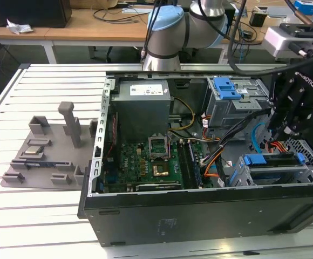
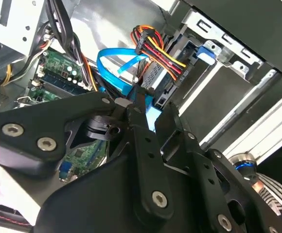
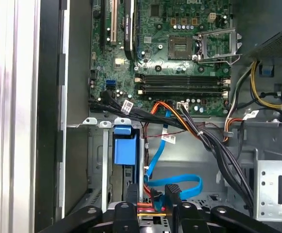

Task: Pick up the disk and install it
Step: 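Insert the second disk wire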

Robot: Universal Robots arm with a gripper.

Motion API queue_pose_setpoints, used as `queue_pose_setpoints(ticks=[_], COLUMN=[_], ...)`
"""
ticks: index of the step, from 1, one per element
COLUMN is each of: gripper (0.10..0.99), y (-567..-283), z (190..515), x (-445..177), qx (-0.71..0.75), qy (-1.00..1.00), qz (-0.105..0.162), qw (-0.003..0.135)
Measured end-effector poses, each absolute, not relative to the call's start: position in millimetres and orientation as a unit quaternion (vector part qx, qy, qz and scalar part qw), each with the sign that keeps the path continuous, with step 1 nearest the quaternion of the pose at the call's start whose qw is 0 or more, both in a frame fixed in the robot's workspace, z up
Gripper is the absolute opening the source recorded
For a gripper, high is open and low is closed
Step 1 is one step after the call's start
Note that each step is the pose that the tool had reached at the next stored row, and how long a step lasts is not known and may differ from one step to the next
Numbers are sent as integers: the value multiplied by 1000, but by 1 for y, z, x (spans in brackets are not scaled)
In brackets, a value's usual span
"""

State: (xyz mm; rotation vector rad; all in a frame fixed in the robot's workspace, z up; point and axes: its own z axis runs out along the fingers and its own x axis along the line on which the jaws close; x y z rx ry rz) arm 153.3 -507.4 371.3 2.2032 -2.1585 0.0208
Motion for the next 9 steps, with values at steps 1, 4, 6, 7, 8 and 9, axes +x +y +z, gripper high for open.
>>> queue_pose_setpoints(ticks=[1,4,6,7,8,9], gripper=[361,361,345,278,216,216], y=[-507,-507,-507,-507,-507,-507], z=[369,368,368,368,368,368], x=[153,153,153,153,153,153], qx=[714,714,714,714,715,714], qy=[-699,-699,-699,-699,-699,-699], qz=[7,7,6,6,6,6], qw=[29,28,28,28,28,28])
